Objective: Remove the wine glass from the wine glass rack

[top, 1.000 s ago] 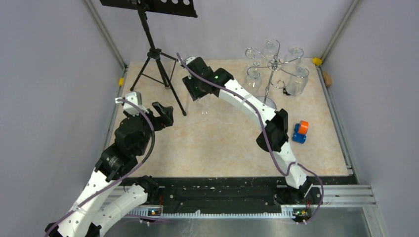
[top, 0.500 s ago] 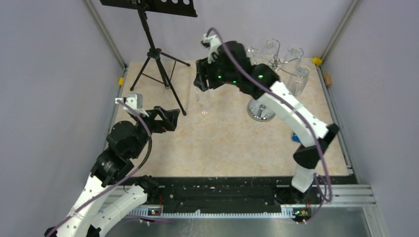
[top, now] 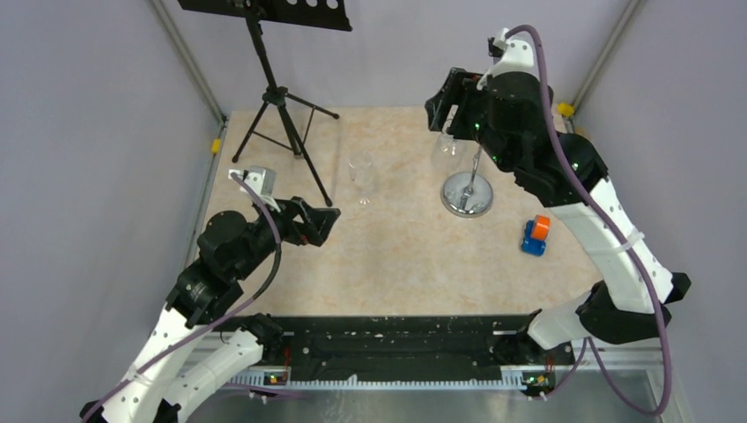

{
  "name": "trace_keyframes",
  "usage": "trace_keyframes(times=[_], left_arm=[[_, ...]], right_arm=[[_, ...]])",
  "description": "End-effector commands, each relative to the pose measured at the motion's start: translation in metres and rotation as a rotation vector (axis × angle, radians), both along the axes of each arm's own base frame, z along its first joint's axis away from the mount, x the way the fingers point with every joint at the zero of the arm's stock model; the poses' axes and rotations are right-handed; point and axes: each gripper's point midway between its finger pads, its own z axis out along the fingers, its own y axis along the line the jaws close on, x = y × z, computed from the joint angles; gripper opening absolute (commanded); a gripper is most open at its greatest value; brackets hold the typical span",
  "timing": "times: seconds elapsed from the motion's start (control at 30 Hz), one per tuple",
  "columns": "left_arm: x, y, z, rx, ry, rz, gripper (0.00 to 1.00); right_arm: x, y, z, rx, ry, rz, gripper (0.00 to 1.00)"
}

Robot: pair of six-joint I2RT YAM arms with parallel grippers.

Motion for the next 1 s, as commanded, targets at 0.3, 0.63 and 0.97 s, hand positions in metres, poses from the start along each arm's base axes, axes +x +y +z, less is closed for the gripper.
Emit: trace_keyframes(times=[0.3, 0.63, 0.97], left_arm=[[-0.008, -0.034, 0.0, -0.044, 0.038, -0.178, 0.98], [0.005, -0.031, 0.004, -0.082, 0.004, -0.113, 0.97], [0.018, -0.031, 0.007, -0.022, -0.018, -0.093, 0.97]], right_arm=[[0.012, -0.081, -0.065, 0.244, 0.112, -0.298, 0.61], [0.043, -0.086, -0.081, 0.254, 0.195, -0.186, 0.44], [0.064, -0.072, -0.104, 0.158, 0.262, -0.077, 0.53]])
